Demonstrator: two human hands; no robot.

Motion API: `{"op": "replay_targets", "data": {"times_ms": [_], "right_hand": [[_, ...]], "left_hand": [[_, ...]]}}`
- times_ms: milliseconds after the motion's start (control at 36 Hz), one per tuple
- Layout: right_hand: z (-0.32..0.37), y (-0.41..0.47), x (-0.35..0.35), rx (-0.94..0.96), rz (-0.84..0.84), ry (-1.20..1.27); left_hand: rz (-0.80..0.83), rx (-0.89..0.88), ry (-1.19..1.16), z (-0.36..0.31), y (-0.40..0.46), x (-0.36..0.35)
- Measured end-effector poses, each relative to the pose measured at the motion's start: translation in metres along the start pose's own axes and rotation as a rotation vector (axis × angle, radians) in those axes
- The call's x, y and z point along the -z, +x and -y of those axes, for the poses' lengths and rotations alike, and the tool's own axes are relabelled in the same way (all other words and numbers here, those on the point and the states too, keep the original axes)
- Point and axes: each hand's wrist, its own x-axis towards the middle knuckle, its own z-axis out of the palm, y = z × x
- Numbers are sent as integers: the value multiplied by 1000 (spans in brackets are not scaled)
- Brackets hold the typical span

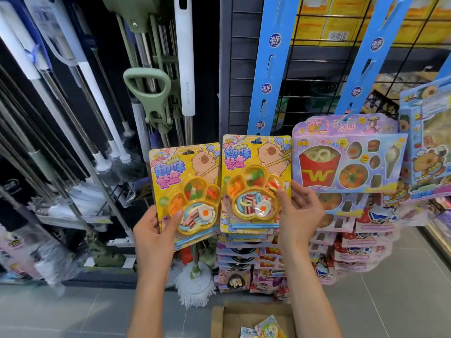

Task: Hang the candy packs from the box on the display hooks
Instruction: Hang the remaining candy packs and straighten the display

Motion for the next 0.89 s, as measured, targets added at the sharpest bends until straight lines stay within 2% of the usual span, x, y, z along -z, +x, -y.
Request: {"op": "replay_targets", "data": {"times_ms": [333, 417, 556, 667, 722, 833, 889], "right_hand": [[-31, -5, 1, 34, -52, -105], [-30, -10, 4, 41, -118, -171], [-31, -18, 17, 126, -172, -360], [-34, -22, 27, 253, -186, -431], [-26, -24, 29, 238, -55, -362], [-10, -26, 27, 181, 395, -252], [-5, -25, 26, 168, 452, -231]], "left_hand": [[-85, -28, 32, 8, 2, 17], [-111, -43, 21, 4, 1, 18], [-127, -67, -45, 0, -1, 17], [-52, -49, -96, -5, -4, 10], [8, -17, -124, -6, -3, 2], [111, 38, -153, -7, -5, -16], [137, 64, -157, -6, -7, -29]]}}
